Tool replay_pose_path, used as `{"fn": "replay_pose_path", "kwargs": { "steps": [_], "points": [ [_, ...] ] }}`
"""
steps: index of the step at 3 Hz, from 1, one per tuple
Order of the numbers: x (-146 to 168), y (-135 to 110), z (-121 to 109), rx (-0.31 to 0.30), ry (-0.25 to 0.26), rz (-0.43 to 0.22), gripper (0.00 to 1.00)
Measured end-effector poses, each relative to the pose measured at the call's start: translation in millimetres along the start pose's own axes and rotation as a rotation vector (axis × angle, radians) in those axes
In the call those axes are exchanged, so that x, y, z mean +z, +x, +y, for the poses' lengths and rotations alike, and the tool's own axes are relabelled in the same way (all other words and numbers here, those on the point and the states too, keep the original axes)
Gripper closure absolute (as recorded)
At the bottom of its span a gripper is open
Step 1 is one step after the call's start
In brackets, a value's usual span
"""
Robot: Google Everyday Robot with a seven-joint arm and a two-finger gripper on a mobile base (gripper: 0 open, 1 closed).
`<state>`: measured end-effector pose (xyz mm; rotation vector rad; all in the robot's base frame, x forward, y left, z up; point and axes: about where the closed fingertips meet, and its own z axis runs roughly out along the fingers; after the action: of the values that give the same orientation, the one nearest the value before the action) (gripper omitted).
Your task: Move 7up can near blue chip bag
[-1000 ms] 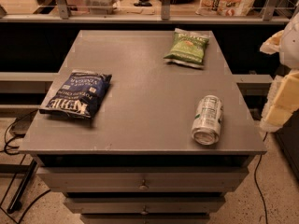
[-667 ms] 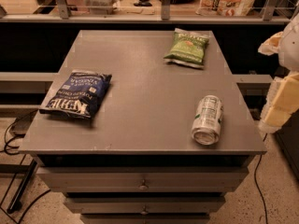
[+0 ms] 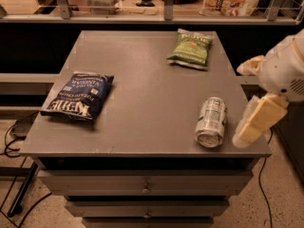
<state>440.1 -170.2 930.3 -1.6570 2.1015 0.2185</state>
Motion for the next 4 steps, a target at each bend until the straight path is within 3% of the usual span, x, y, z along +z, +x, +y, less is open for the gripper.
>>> {"fn": "replay_pose_path", "kwargs": {
  "steps": [1,2,4],
  "points": [
    [25,-5,2,0.041,-0.035,-0.072,0.00],
    [60,-10,-4,0.069,-0.058,-0.073,0.00],
    [92,7,-18,0.105,-0.050,0.004,0.00]
  ]
}}
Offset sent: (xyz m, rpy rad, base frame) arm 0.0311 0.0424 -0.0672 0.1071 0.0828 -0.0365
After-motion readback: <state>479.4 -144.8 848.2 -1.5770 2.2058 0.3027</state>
